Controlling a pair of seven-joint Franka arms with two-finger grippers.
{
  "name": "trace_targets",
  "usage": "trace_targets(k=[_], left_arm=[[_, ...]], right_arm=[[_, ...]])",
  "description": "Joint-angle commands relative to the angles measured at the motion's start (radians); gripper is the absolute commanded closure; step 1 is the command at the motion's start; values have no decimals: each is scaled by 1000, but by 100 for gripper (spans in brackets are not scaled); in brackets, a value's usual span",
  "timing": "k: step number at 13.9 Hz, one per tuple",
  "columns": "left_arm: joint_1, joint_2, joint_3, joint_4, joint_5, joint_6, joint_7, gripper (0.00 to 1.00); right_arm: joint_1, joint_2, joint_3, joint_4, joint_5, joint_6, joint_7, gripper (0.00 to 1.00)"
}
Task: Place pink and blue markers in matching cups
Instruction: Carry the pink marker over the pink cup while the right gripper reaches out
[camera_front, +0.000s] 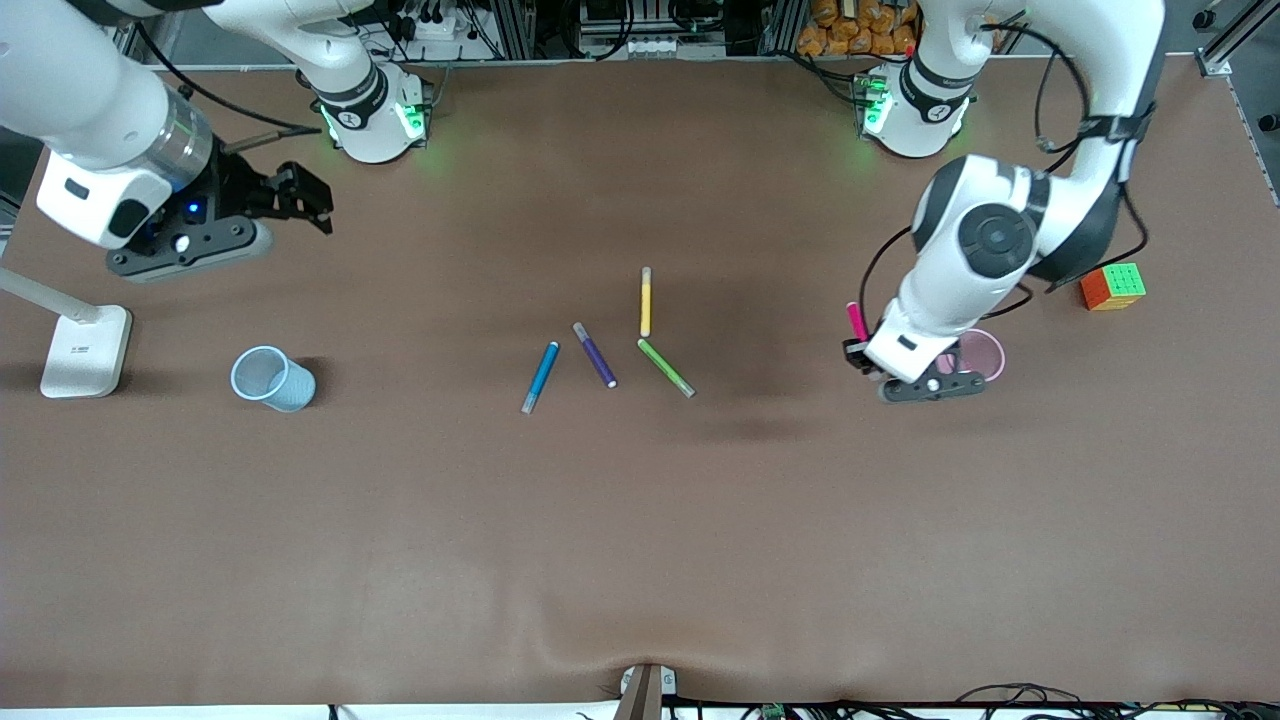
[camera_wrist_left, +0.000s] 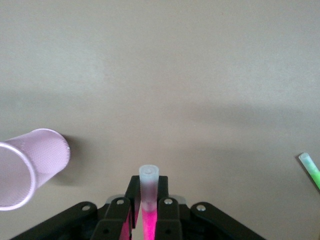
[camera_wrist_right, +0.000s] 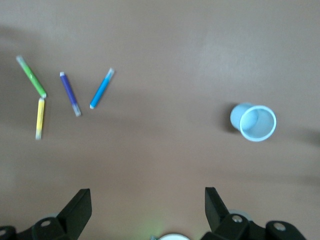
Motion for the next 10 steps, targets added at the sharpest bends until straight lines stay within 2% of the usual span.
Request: trace_targets(k=[1, 4, 6, 10], left_arm=[[57, -119, -12, -110, 18, 63, 111, 100], [124, -165, -11, -201, 18, 204, 297, 100], [173, -166, -12, -206, 41, 236, 412, 100], [267, -165, -15, -273, 235, 412, 432, 100]], right_arm=[[-2, 99, -5, 23, 5, 71, 9, 0], [-5, 155, -5, 12, -12, 140, 10, 0], [-5, 163, -5, 10, -13, 128, 10, 0], [0, 165, -3, 1, -10, 138, -1, 0]])
